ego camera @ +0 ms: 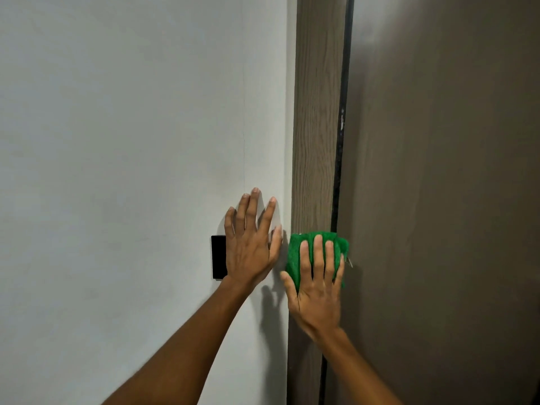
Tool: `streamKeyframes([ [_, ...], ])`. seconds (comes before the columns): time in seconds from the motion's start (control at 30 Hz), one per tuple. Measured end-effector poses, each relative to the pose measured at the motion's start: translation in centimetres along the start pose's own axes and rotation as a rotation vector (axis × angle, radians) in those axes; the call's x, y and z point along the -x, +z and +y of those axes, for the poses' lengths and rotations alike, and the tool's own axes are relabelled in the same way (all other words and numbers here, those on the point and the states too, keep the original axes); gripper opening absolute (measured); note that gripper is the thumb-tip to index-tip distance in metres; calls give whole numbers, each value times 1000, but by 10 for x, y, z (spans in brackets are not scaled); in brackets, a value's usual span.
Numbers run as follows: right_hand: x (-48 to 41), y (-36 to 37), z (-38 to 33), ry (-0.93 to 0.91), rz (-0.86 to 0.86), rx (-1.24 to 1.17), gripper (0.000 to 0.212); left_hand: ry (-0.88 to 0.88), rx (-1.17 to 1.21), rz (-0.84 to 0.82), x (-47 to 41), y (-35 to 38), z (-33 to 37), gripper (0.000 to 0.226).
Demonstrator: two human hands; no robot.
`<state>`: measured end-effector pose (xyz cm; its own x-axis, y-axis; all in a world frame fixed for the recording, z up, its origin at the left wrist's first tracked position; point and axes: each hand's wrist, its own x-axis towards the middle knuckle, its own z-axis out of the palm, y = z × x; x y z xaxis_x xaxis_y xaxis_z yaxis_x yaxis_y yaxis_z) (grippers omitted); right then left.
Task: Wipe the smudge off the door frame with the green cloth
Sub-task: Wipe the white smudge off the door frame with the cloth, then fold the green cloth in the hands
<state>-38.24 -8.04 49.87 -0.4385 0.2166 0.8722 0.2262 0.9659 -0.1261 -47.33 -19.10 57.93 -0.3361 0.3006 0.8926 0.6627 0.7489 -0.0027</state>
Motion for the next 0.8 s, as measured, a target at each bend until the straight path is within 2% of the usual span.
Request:
streamKeyframes([
  [0.1, 0, -24, 4, -34, -60, -196, 55, 33, 88, -4, 17, -13, 12, 48],
  [0.17, -5, -41, 10, 24, -11, -282, 52, 23, 129, 8, 32, -18, 23, 42],
  [0.23, -13, -54, 16, 257, 64, -310, 65, -32, 173, 3, 43, -20, 35, 43],
  [0.3, -17, -63, 18, 530, 2, -397, 86, -74, 210, 7, 50, -21, 42, 44],
  [0.33, -15, -65, 20, 605, -43, -422, 91, -79, 235, 10, 55, -22, 47, 44],
  [0.43, -5, -67, 32, 666, -85, -437, 87, -43, 410, -20, 66, -25, 62, 37],
  [0.53, 19, -67, 49, 736, -148, -520, 88, -65, 711, -112, 88, -24, 79, 35],
  [0.6, 45, -66, 70, 821, -213, -617, 90, -78, 810, -167, 102, -20, 92, 36],
  [0.73, 93, -69, 117, 1001, -407, -1106, 101, -94, 920, -346, 131, -2, 121, 34],
  [0.8, 119, -69, 144, 1062, -453, -1251, 105, -103, 938, -460, 150, 9, 143, 33],
])
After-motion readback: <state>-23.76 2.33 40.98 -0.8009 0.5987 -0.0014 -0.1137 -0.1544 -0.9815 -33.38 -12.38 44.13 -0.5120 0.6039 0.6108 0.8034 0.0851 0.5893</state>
